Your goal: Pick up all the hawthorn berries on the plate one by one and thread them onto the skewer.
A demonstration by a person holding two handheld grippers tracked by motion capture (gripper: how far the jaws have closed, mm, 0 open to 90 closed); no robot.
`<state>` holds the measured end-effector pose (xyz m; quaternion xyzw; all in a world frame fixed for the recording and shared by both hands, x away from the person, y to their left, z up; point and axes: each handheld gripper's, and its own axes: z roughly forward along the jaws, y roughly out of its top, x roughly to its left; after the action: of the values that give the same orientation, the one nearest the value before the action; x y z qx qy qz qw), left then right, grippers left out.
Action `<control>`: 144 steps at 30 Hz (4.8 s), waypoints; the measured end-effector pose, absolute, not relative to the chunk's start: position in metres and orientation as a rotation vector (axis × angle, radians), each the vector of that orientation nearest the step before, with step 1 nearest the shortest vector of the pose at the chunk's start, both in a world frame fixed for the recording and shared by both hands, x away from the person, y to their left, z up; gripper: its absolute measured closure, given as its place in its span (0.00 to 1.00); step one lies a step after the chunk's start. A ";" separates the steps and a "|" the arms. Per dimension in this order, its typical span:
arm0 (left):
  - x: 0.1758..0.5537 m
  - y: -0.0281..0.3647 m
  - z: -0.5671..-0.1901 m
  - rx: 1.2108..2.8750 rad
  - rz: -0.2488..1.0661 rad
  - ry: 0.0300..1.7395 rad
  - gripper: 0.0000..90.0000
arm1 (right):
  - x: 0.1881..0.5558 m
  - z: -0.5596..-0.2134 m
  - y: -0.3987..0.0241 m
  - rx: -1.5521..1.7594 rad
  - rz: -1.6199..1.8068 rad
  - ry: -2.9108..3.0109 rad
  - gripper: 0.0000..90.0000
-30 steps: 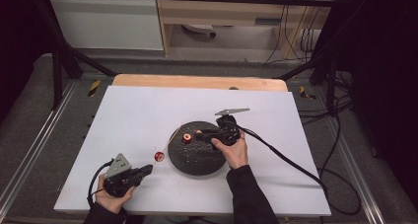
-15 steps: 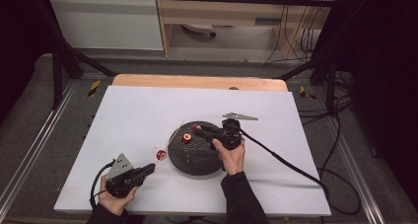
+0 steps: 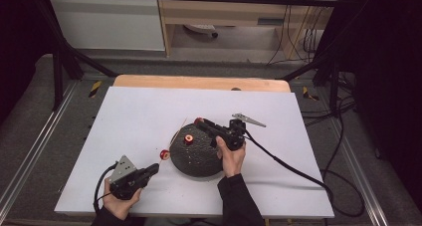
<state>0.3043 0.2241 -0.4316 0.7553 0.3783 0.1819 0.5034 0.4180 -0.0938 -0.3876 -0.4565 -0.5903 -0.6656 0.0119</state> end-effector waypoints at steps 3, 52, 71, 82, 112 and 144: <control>0.303 0.221 -0.431 1.811 0.443 0.913 0.98 | 0.418 -0.385 -0.095 -1.429 -2.109 -1.796 0.68; 0.302 0.165 -0.419 1.732 0.448 0.875 0.98 | 0.426 -0.364 -0.106 -1.483 -2.342 -1.377 0.68; 0.302 0.162 -0.418 1.704 0.457 0.887 0.98 | 0.425 -0.364 -0.106 -1.468 -2.337 -1.369 0.68; 0.304 0.157 -0.418 1.687 0.455 0.899 0.98 | 0.424 -0.366 -0.105 -1.463 -2.326 -1.345 0.68; 0.325 0.142 -0.406 1.678 0.408 0.970 0.98 | 0.414 -0.383 -0.092 -1.456 -2.262 -1.410 0.69; 0.338 0.165 -0.411 1.766 0.404 0.933 0.98 | 0.399 -0.388 -0.095 -1.418 -2.115 -1.867 0.36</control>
<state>0.3380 0.1650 -0.4105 0.7378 0.3900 0.1689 0.5244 0.3992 -0.0952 -0.3885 -0.4490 -0.5912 -0.6699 -0.0080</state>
